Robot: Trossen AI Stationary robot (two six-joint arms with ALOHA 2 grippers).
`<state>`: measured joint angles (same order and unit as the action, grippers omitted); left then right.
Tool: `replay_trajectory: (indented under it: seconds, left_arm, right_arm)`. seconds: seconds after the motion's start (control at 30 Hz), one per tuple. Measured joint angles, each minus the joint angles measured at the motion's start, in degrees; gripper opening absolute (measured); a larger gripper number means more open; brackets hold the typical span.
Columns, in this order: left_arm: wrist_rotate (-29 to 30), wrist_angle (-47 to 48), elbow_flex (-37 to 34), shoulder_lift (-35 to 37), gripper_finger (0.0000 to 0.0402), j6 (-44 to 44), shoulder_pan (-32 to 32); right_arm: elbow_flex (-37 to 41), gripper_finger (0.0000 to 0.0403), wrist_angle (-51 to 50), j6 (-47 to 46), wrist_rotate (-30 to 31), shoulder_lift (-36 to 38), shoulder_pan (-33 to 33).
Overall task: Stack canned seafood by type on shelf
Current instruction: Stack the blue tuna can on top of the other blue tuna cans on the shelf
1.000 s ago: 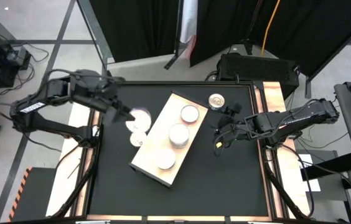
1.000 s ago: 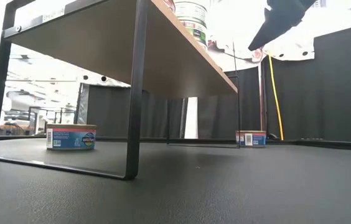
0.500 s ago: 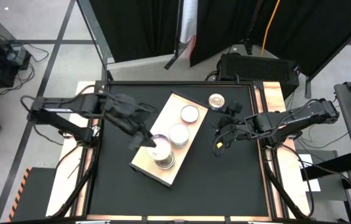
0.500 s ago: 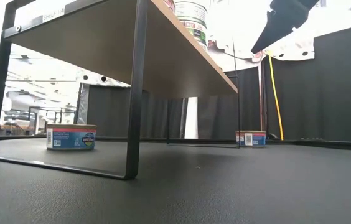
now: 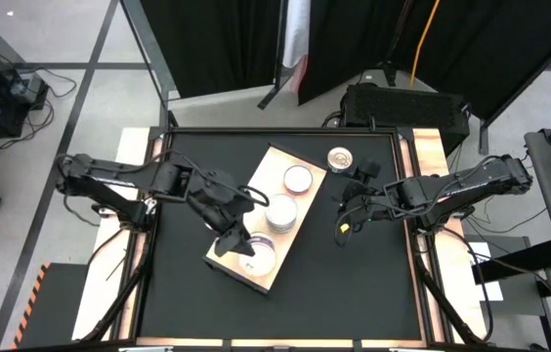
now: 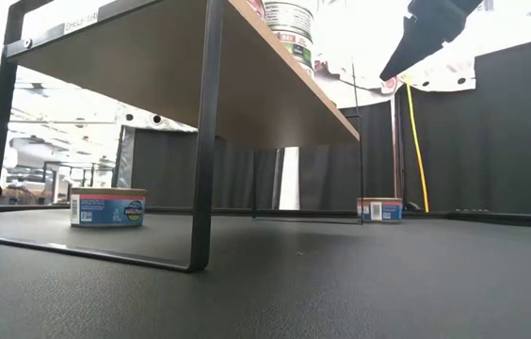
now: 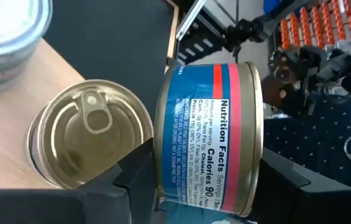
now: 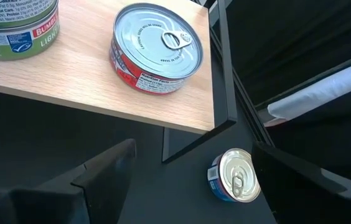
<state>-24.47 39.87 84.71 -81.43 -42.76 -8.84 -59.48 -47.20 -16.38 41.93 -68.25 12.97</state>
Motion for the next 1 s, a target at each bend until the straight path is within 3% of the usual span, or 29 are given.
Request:
replay_trajectory:
  seconds: [0.33, 1.0]
  left_arm:
    - [0.2, 5.3, 0.0, -1.3, 0.0199, 1.5, 0.9]
    - [2.1, 5.5, 0.0, -1.4, 0.0199, 3.0, 2.8]
  right_arm:
    - [0.0, 0.0313, 0.0, 0.0, 0.0, 0.0, 0.0]
    - [0.0, 0.0313, 0.0, 0.0, 0.0, 0.0, 0.0]
